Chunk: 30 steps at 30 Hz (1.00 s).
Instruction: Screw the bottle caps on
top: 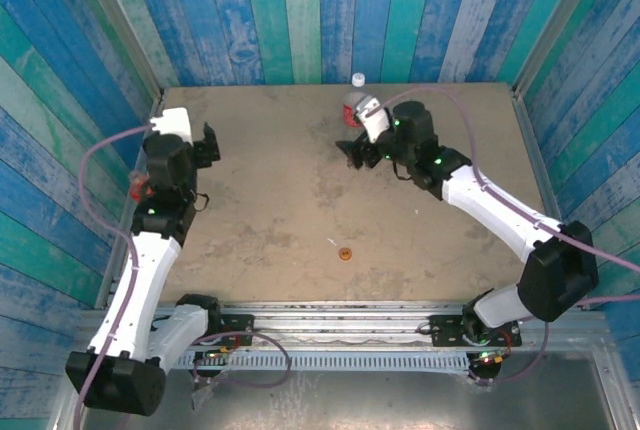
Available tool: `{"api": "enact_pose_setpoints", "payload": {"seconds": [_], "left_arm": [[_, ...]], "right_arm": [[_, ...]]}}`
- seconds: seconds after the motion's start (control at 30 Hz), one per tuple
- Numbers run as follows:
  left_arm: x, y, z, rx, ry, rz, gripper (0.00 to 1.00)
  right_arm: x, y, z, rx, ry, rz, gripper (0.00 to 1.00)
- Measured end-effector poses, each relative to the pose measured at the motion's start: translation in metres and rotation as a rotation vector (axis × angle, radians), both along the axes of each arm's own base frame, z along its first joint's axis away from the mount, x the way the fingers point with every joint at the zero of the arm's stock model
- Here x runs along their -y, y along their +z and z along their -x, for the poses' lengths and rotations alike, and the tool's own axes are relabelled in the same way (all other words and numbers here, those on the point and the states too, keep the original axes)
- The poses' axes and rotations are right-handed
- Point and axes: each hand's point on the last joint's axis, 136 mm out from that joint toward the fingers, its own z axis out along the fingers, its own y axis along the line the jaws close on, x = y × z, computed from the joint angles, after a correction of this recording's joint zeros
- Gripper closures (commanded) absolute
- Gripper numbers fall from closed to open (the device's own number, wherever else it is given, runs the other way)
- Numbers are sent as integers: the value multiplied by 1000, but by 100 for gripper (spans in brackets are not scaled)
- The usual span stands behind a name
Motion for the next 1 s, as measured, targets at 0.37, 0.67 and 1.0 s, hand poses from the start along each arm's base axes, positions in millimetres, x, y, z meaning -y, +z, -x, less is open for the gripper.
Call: {"api": "enact_pose_setpoints", "payload": {"seconds": [0.37, 0.67, 1.0], "left_arm": [[-82, -36, 1, -141, 255, 94, 6], [-130, -53, 13, -170, 386, 143, 6], [-139, -113, 14, -294, 398, 200, 6]], "right_arm": [[-38, -25, 31, -53, 127, 45, 10], [-38, -30, 33, -52, 143, 72, 10], [-39, -39, 37, -81, 167, 91, 10]]}}
